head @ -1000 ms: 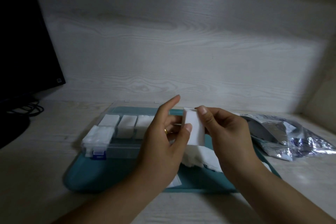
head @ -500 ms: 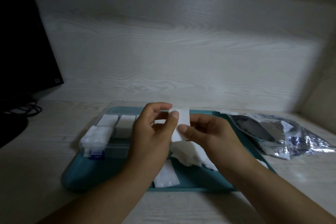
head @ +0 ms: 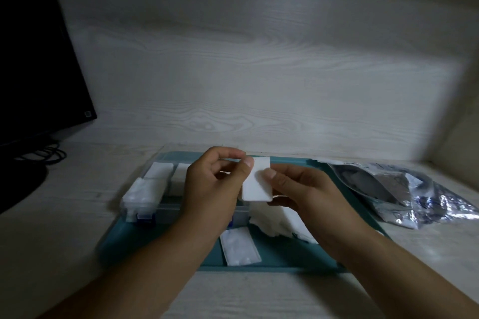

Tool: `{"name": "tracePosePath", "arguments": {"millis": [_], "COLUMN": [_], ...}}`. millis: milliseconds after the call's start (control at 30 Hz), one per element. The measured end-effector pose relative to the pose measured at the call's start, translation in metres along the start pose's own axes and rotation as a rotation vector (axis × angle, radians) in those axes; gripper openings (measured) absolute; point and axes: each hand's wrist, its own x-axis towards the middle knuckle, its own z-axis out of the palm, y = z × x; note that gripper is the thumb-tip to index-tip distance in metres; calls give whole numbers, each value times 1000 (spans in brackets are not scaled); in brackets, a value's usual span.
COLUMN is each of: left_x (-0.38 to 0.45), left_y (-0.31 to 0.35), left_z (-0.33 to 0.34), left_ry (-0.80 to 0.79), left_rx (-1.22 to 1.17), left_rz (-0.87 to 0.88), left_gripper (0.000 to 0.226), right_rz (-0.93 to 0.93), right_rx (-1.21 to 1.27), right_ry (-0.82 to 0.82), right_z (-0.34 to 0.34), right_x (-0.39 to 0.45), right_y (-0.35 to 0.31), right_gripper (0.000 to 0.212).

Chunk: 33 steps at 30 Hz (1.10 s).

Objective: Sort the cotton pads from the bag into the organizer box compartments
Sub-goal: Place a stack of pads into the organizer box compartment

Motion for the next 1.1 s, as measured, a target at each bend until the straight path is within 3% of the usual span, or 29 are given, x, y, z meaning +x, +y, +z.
{"name": "tracePosePath", "arguments": {"millis": [200, 300, 433, 700, 800, 900, 1100], "left_x": [4, 18, 34, 39, 37, 29, 17], "left_y": [10, 23, 48, 37, 27, 21, 12], "left_z": [-5, -17, -50, -105, -120, -131, -147], "left_ry": [-49, -79, -72, -5, -30, -52, -275], "left_rx": [148, 210, 333, 419, 702, 923, 1164], "left_rz": [-57, -104, -68, -6, 127, 333, 400], "left_gripper": [22, 15, 9, 6, 9, 14, 24], "right_rz": [73, 132, 171, 254, 317, 392, 457], "right_rx": [-36, -64, -13, 49, 17, -105, -415], "right_ry": [103, 97, -29, 0, 18, 25, 76], "right_z": [10, 20, 45, 108, 116, 116, 121], "right_x": [3, 12, 25, 40, 46, 50, 58], "right_y": [-8, -22, -46, -40, -38, -35, -19], "right_gripper": [12, 15, 14, 17, 12, 24, 42]}}
